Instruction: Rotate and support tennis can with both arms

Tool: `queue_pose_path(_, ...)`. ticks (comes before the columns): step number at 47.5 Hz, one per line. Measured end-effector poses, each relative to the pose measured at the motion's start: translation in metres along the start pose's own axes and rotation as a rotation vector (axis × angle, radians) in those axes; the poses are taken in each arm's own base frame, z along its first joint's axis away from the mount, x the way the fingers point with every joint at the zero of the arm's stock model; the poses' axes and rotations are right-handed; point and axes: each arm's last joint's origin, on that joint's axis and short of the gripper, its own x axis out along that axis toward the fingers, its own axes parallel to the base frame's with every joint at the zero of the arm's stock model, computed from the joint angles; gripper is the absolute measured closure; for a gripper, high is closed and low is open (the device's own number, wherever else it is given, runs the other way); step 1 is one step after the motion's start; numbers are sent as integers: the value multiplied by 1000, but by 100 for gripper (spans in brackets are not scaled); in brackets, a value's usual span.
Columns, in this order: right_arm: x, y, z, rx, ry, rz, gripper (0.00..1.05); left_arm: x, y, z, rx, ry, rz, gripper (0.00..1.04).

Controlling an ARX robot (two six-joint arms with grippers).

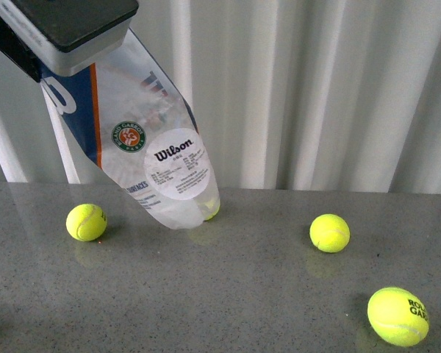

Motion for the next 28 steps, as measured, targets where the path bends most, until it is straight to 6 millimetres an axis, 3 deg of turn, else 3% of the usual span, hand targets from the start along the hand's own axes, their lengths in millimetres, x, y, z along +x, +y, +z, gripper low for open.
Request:
queue_pose_path(11,0,0,0,0,0,0,7,8,-1,15,158,2,-59,101)
queue_pose_path(28,0,0,0,0,0,0,7,48,-10,55,208,-53,-75,101)
